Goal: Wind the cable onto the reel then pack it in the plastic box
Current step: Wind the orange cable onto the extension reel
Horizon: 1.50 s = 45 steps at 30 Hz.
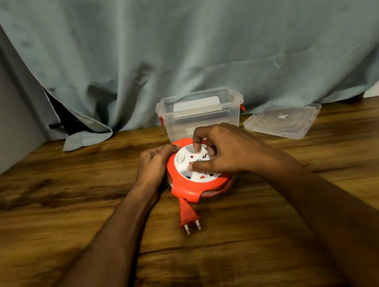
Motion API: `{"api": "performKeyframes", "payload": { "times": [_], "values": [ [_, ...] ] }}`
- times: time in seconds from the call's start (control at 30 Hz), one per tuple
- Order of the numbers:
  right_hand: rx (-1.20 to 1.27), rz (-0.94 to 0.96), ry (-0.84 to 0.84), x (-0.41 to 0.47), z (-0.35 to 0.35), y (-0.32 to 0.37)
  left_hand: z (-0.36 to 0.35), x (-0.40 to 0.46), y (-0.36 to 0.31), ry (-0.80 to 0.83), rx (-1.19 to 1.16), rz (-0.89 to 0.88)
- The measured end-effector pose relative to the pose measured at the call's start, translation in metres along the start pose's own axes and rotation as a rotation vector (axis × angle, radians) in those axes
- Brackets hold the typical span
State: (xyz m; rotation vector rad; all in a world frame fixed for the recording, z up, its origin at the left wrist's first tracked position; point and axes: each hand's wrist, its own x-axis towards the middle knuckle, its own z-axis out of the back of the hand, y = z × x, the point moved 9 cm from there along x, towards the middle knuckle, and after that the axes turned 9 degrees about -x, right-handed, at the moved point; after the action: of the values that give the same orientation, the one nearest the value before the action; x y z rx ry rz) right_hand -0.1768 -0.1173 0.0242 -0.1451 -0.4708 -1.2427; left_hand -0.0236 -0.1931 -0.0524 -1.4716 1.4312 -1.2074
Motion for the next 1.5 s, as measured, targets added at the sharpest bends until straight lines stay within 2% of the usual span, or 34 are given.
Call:
{"api": "performKeyframes", "payload": {
  "times": [0.17, 0.3, 0.53, 0.73, 0.9, 0.97, 1.03, 1.1, 1.17, 1.23, 1.33, 1.5],
  "values": [
    [0.316, 0.086, 0.238, -0.009, -0.001, -0.009, -0.003, 0.000, 0.003, 0.035, 0.037, 0.027],
    [0.305, 0.099, 0.318, -0.009, -0.009, -0.011, -0.006, 0.001, 0.006, 0.069, 0.036, 0.041],
    [0.212, 0.096, 0.349, -0.009, -0.009, -0.005, -0.013, -0.005, 0.009, 0.185, 0.138, 0.106],
    [0.204, 0.101, 0.331, -0.012, -0.006, 0.002, -0.011, -0.001, 0.011, 0.206, 0.139, 0.110],
    [0.386, 0.006, 0.338, -0.018, -0.018, -0.011, -0.009, -0.002, 0.015, 0.185, 0.155, 0.054],
    [0.490, -0.065, 0.340, -0.023, -0.023, -0.019, -0.010, -0.002, 0.011, 0.171, 0.300, -0.042],
    [0.597, -0.168, 0.219, -0.024, -0.024, -0.030, -0.010, -0.004, 0.006, 0.139, 0.504, -0.130],
    [0.643, -0.327, -0.026, -0.028, -0.020, -0.044, -0.009, -0.009, -0.002, 0.084, 0.614, -0.210],
    [0.563, -0.526, -0.270, -0.042, -0.020, -0.060, -0.010, -0.016, -0.010, 0.031, 0.691, -0.285],
    [0.467, -0.720, -0.396, -0.064, -0.022, -0.069, -0.010, -0.024, -0.014, 0.005, 0.713, -0.307],
    [0.544, -0.841, -0.453, -0.086, -0.028, -0.073, -0.008, -0.042, -0.016, -0.016, 0.716, -0.284],
    [0.545, -0.843, -0.422, -0.113, -0.024, -0.053, -0.003, -0.082, -0.019, -0.026, 0.725, -0.270]
  ]
}}
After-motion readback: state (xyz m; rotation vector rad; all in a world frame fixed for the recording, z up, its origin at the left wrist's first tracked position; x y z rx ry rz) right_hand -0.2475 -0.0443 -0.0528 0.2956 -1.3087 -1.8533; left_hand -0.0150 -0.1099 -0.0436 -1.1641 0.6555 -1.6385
